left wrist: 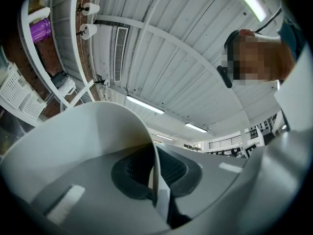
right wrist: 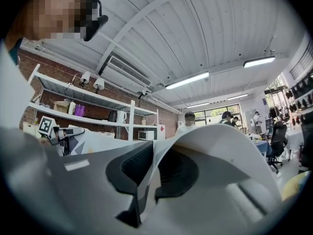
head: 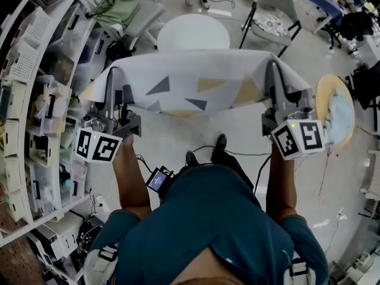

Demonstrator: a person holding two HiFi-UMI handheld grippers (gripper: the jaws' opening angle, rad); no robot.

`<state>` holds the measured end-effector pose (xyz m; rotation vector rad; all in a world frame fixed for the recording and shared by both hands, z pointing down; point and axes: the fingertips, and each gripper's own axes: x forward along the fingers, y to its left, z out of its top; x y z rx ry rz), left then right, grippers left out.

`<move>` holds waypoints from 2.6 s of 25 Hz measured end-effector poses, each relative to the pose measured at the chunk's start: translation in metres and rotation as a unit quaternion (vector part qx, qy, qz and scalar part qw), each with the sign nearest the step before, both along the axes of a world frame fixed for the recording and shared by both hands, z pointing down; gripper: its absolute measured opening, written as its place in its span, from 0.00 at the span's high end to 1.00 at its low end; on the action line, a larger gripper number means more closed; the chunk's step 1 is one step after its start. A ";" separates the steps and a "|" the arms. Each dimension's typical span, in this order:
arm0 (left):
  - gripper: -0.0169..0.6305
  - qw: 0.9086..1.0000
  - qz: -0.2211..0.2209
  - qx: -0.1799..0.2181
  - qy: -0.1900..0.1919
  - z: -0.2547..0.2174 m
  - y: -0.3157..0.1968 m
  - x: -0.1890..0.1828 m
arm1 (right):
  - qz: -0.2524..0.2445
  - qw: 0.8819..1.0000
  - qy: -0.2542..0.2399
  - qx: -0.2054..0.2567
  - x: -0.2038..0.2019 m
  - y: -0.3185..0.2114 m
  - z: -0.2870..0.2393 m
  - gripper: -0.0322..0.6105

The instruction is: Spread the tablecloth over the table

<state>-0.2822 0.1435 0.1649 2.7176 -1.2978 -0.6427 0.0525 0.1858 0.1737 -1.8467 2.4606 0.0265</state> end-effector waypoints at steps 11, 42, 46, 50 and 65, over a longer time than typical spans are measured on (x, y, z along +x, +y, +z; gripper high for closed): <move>0.97 0.999 -0.031 0.006 -0.008 -0.012 -0.038 0.041 | -0.031 0.999 -0.015 0.011 0.043 -0.060 -0.009 0.90; 0.97 0.996 -0.088 0.013 -0.015 -0.018 -0.108 0.139 | -0.090 0.995 -0.030 0.015 0.141 -0.163 -0.007 0.90; 0.97 0.998 -0.066 0.011 -0.015 -0.014 -0.133 0.141 | -0.068 0.997 -0.027 0.011 0.143 -0.173 -0.003 0.90; 0.97 0.999 -0.042 0.013 -0.011 -0.015 -0.163 0.140 | -0.045 0.999 -0.024 0.012 0.141 -0.189 -0.005 0.90; 0.97 0.999 0.031 0.022 0.001 -0.030 -0.282 0.098 | 0.025 0.999 -0.020 0.024 0.094 -0.262 -0.023 0.90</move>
